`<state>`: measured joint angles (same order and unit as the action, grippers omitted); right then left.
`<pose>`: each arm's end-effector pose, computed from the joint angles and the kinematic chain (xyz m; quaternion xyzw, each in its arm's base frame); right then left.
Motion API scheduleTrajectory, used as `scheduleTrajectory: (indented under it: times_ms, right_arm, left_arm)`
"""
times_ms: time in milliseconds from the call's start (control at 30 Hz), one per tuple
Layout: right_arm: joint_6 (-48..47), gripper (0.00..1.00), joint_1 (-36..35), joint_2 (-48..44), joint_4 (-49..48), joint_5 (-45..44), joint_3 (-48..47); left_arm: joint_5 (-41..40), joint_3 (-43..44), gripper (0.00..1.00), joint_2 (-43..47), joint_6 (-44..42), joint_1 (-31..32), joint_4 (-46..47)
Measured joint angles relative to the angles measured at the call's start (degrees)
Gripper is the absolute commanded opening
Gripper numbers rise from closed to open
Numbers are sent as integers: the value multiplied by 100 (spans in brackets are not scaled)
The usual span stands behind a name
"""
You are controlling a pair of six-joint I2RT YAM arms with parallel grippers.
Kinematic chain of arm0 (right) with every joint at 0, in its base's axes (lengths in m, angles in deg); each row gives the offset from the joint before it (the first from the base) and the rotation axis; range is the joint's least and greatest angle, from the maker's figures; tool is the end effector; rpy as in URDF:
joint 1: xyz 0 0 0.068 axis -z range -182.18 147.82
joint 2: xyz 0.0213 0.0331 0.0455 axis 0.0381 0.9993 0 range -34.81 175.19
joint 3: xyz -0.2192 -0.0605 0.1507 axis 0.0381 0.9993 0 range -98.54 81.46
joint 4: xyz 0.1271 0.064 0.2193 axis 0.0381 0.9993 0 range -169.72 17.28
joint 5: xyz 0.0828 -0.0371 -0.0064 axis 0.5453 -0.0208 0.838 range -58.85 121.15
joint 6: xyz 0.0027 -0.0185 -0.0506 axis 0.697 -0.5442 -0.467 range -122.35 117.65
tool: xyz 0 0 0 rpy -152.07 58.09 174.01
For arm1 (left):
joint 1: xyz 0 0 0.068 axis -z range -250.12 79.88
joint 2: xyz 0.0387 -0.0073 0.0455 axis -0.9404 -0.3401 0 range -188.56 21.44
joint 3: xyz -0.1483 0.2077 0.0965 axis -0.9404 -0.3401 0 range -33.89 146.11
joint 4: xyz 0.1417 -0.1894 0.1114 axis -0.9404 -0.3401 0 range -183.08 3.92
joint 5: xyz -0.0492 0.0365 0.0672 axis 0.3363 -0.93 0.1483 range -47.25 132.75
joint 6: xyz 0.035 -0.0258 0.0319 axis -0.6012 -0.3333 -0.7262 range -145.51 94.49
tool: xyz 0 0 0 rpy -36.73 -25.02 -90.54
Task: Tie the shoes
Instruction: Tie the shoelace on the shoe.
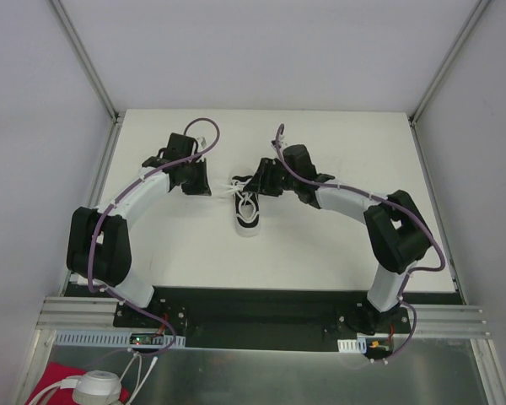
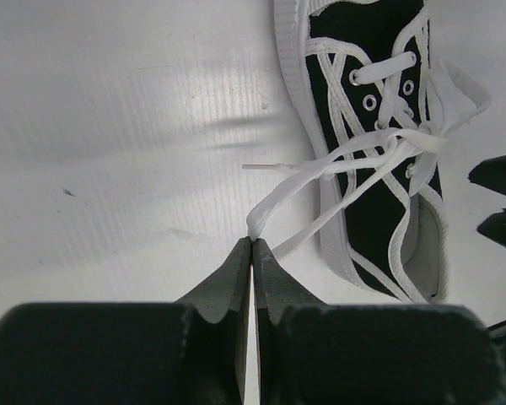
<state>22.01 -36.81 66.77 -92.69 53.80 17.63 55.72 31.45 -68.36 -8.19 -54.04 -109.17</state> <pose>0.3217 0.2388 0.2248 -0.1793 0.8131 0.4042 0.3785 0.3248 -0.1019 0.2505 0.0309 0.9266 -0.2042 0.3143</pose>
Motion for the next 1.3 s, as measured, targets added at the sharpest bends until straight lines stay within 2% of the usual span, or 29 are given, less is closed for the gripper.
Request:
scheduleTrajectory:
  times_ms: [367,500,767,867,1133,1300]
  right_arm:
    - [-57,40,-61,619,149,63,-358]
    - [-92,31,-63,621,175,61,-385]
    - [-127,31,-131,640,221,66,-422]
    - [-138,26,-157,697,238,66,-481]
    - [-170,1,-175,713,313,48,-485]
    - [-181,1,-175,713,328,46,-485]
  left_arm:
    - [-2,0,0,0,-4,0,0]
    - [-2,0,0,0,-4,0,0]
    - [-2,0,0,0,-4,0,0]
    - [-2,0,0,0,-4,0,0]
    - [-2,-2,0,0,-4,0,0]
    - [-2,-2,0,0,-4,0,0]
